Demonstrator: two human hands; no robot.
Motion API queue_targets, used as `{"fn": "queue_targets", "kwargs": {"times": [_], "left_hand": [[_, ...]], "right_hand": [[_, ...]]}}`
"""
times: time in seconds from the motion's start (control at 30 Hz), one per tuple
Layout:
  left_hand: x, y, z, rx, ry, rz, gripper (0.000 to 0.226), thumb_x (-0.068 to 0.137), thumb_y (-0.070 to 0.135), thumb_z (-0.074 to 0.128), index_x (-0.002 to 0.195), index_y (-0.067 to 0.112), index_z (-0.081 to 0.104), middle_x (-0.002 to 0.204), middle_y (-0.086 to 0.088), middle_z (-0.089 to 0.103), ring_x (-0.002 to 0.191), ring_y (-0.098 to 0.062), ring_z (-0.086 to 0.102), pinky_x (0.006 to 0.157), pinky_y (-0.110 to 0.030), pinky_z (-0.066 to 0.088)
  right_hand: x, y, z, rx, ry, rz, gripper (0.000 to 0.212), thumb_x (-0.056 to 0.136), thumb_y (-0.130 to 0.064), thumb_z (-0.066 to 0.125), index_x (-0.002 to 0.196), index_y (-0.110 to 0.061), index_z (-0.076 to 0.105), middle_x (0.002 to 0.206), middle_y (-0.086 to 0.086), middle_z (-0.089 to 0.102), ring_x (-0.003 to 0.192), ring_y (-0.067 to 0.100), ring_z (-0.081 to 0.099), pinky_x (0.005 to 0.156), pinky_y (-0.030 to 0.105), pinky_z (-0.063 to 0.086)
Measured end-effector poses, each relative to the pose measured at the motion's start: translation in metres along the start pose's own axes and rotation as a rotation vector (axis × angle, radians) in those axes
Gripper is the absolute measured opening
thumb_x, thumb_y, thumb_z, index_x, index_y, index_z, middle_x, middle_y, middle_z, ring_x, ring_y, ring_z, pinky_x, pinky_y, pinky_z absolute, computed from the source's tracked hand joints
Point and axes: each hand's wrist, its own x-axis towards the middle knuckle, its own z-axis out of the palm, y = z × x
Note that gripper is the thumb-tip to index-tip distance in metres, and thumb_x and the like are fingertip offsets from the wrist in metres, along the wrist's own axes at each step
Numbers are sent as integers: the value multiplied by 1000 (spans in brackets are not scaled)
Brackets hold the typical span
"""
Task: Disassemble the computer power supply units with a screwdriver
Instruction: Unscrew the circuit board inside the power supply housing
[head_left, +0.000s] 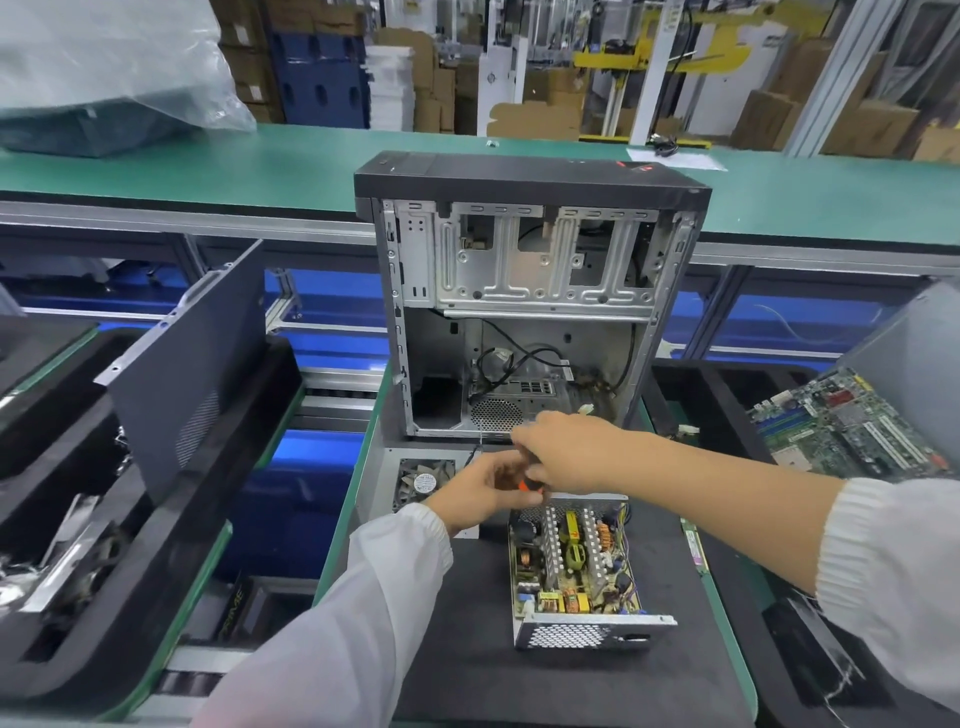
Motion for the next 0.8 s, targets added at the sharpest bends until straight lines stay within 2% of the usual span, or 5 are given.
{"fn": "queue_targets", "kwargs": {"times": [0.1, 0.23, 0.4, 0.57, 0.8], "left_hand": [[-5, 0, -9, -7, 28, 6, 33, 86, -4, 68, 99, 26, 68, 102, 10, 72, 105, -8, 65, 96, -23, 48], [-9, -6, -24, -19, 109, 41, 36, 90, -13, 55, 121, 5, 60, 122, -7, 66, 119, -16, 61, 103, -29, 47], [-12, -11, -32, -77, 281, 48, 27, 92, -12, 51, 111, 1, 65, 113, -19, 68, 107, -25, 67, 97, -32, 52], [-21, -16, -33, -124, 371, 19, 21, 94, -9, 48, 106, -3, 65, 97, -20, 68, 88, -23, 70, 87, -33, 57], [-34, -24, -30, -58, 493, -60, 23, 96, -10, 44, 98, -2, 66, 79, -9, 64, 57, -15, 52, 51, -19, 41]], "right_hand": [[-3, 3, 2, 16, 15, -85, 22, 86, -5, 56, 103, -19, 52, 101, 2, 35, 83, 21, 40, 52, 27, 27], [-2, 7, 3, 102, 61, -100, 22, 84, -1, 51, 93, -20, 52, 96, 0, 36, 74, 19, 43, 49, 26, 22], [0, 14, -1, 178, 28, -99, 28, 84, 1, 47, 99, -20, 57, 91, -5, 34, 81, 22, 50, 53, 26, 29], [-1, 16, -9, 207, 23, -101, 33, 84, 3, 49, 102, -23, 58, 89, -11, 33, 84, 18, 49, 74, 35, 46], [-11, 25, -31, 282, 65, -129, 29, 82, -7, 63, 105, -24, 63, 87, -14, 47, 86, 16, 51, 80, 29, 44]]}}
